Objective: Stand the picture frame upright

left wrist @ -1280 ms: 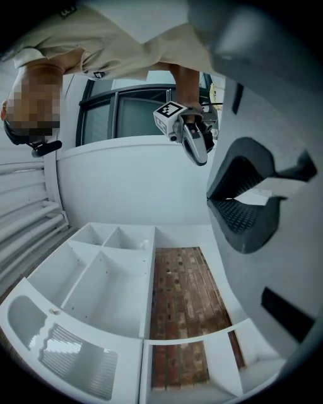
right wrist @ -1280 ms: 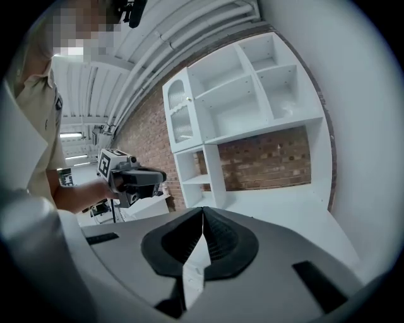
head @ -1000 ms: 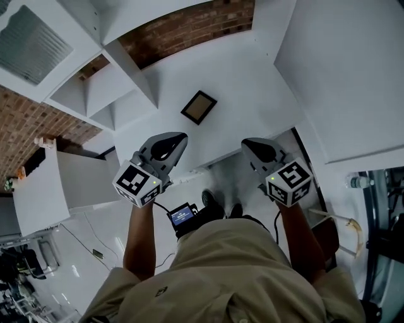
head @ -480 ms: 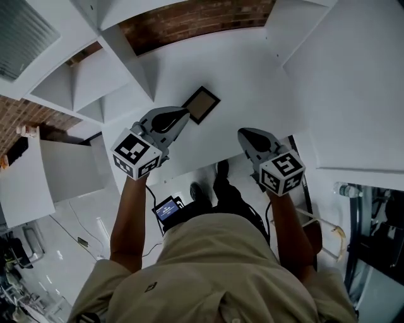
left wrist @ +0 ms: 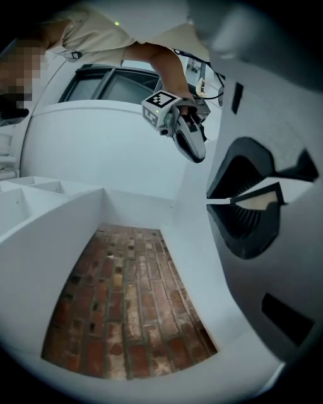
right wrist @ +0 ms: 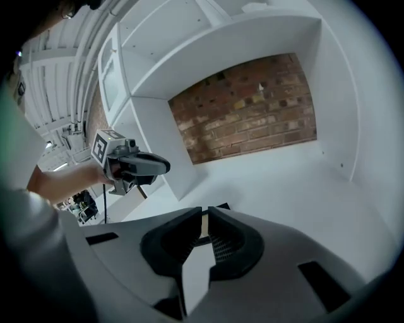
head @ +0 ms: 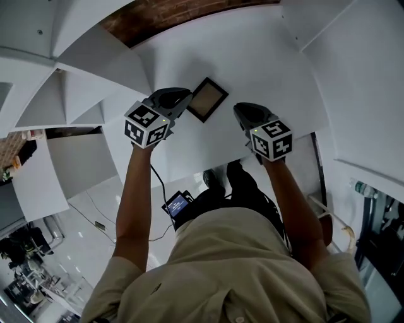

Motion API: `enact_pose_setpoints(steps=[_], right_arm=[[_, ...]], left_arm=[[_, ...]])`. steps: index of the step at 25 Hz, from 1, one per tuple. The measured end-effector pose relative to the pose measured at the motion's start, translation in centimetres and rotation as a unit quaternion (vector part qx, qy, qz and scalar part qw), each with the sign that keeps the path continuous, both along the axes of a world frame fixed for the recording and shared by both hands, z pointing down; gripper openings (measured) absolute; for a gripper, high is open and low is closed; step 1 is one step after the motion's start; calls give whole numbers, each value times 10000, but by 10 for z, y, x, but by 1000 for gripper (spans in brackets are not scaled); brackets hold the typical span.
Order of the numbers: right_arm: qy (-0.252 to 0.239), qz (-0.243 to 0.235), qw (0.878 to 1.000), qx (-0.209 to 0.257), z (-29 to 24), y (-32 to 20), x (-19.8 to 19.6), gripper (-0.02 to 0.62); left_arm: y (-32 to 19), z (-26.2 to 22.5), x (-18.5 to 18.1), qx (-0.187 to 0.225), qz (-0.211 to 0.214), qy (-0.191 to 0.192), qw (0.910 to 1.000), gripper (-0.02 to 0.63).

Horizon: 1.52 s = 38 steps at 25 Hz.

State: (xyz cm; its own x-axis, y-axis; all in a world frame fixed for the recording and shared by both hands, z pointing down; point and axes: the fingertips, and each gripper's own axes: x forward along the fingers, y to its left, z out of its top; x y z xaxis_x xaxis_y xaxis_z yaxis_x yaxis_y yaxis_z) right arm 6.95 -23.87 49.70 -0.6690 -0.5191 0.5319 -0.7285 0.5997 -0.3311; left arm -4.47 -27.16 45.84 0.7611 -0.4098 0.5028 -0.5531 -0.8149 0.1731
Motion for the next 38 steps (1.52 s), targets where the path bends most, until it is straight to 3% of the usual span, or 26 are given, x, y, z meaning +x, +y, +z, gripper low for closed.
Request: enact_pose_setpoints(steps=[2,5,10,15,22,27,31,38], right_arm=[[109,-81,9998,-123,23,-16,-5,20],[269,-212,9989,-317,54,-34,-12,103],[417,-388,9963,-645,96,-53,-19,106],[613,-351,9922,-1027,129,-64,-26,112],[600,-331,9887,-1331,143,-70,-37,115],[255,-24,9849,-1713,149,-73,-36,121],[-297,471,9793,-1946,143,-80,-38,138],[-525,724,9823,-1643,132,-93,-44,141]], left_arm=[[-19,23,-2,-175,17,-144,9997,11],[-42,57,-6,-479,35,-318,9983,31],[-69,113,-6,-959,76,-570,9937,89],[-83,149,-6,-1333,130,-593,9892,101],[-86,181,-7,-1810,113,-1008,9782,101],[-78,192,6,-2260,83,-815,9707,101],[-78,188,3,-2430,-213,-336,9692,101],[-74,182,-10,-2547,-528,339,9650,101]])
